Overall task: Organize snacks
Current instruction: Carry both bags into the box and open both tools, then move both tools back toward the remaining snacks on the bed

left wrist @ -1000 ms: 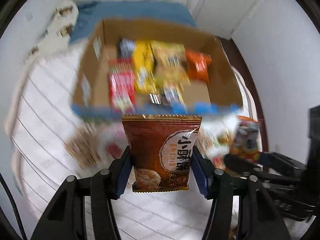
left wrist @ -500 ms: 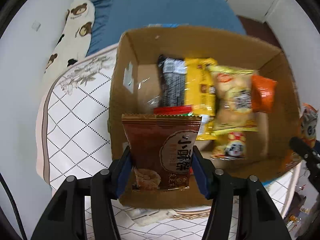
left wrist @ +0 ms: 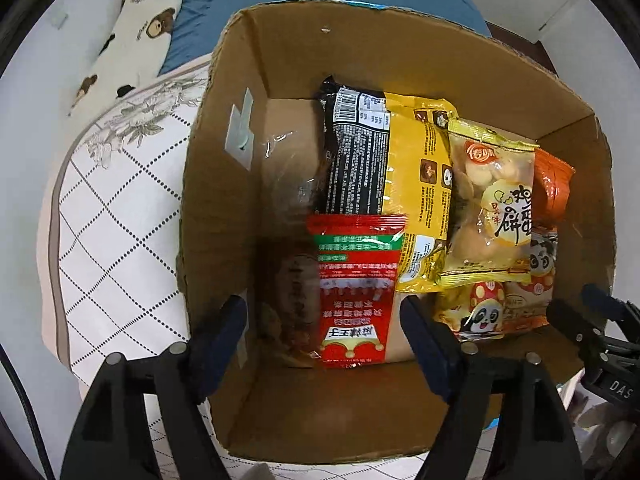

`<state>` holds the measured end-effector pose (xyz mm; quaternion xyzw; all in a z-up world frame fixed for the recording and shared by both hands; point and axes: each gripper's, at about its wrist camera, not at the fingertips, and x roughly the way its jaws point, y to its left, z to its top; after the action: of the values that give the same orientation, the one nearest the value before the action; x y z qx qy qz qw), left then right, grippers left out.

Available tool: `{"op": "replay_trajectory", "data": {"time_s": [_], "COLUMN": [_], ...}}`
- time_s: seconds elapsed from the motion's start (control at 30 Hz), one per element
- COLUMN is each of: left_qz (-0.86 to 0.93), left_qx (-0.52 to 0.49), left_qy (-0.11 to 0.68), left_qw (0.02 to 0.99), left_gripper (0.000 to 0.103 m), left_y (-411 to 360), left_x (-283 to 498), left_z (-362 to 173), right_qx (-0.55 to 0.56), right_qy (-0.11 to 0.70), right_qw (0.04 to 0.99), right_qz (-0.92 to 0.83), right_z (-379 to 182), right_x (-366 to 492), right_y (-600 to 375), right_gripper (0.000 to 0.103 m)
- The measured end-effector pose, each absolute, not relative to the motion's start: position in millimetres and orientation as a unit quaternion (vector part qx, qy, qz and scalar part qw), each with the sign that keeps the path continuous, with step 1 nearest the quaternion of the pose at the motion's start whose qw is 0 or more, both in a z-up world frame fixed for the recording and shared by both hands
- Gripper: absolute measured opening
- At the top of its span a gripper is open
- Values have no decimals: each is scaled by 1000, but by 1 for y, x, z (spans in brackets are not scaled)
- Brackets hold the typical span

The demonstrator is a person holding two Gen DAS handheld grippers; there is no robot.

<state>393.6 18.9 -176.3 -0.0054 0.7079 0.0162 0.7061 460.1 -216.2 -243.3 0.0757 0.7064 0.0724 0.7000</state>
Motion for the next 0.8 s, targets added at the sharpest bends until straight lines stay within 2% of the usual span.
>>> {"op": "replay_trajectory", "data": {"time_s": [0.33, 0.8], "left_qz": [8, -2], "left_qx": [-4, -16], "left_qy": [665, 565], "left_qw": [747, 825], "left_gripper": [78, 78], "left_y": [3, -12], "left_x": [369, 303], "left_z": [-157, -93], "right_qx": [73, 47], "right_qy": [698, 621], "right_qw": [708, 779], "right_qz": [71, 70], "right_z": [-238, -172], "right_x": [446, 394], "right_y": [-218, -215], "right_gripper": [92, 92]}}
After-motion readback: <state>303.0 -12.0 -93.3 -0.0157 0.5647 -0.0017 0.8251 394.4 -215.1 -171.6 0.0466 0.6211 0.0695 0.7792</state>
